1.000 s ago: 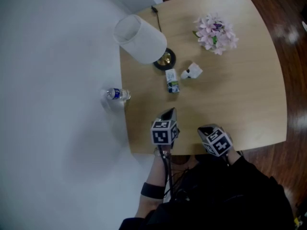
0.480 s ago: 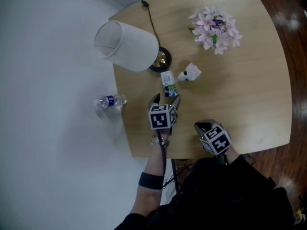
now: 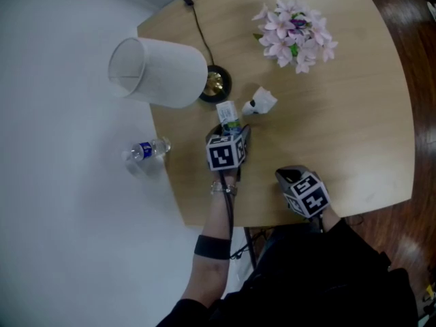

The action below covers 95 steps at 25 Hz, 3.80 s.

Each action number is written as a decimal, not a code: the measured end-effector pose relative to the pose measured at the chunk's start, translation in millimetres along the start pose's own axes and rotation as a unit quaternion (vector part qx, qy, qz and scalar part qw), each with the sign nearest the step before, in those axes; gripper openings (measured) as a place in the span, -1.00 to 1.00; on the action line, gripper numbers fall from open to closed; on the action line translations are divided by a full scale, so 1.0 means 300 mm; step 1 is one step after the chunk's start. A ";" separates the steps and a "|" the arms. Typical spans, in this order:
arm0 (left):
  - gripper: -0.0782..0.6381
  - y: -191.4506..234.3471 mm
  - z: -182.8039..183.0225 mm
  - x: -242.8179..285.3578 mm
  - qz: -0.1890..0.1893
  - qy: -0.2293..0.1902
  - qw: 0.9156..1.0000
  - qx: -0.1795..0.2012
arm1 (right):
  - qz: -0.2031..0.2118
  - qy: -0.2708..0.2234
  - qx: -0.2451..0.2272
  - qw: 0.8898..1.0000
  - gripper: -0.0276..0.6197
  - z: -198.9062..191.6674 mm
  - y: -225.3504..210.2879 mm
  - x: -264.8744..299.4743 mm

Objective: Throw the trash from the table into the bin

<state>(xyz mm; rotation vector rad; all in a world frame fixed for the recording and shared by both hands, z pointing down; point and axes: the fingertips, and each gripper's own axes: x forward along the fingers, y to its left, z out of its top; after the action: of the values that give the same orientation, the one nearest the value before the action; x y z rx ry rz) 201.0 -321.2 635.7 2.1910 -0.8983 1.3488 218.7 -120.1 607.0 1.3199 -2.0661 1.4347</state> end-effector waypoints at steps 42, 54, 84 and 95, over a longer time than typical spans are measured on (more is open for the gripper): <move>-0.06 0.033 -0.898 -0.828 0.067 -0.124 0.976 -0.169 | 0.066 0.099 -0.267 0.956 -0.89 -0.346 0.625 0.025; -0.06 -0.027 -1.393 -0.954 0.121 -0.129 0.945 -0.276 | 0.105 0.151 -0.369 0.911 -0.89 -0.576 0.825 0.065; -0.07 -0.139 -2.318 0.009 0.030 0.064 0.904 -0.422 | 0.120 0.307 -0.349 0.877 -0.89 -1.147 0.735 0.449; -0.07 -0.109 -2.470 0.348 -0.009 0.125 0.899 -0.421 | 0.090 0.337 -0.316 0.882 -0.89 -1.245 0.519 0.529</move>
<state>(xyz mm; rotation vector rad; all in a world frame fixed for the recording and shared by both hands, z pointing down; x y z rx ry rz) -207.8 142.4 1059.0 1.3244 -1.0858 0.9330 -82.7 131.0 794.2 0.3058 -1.9142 0.9320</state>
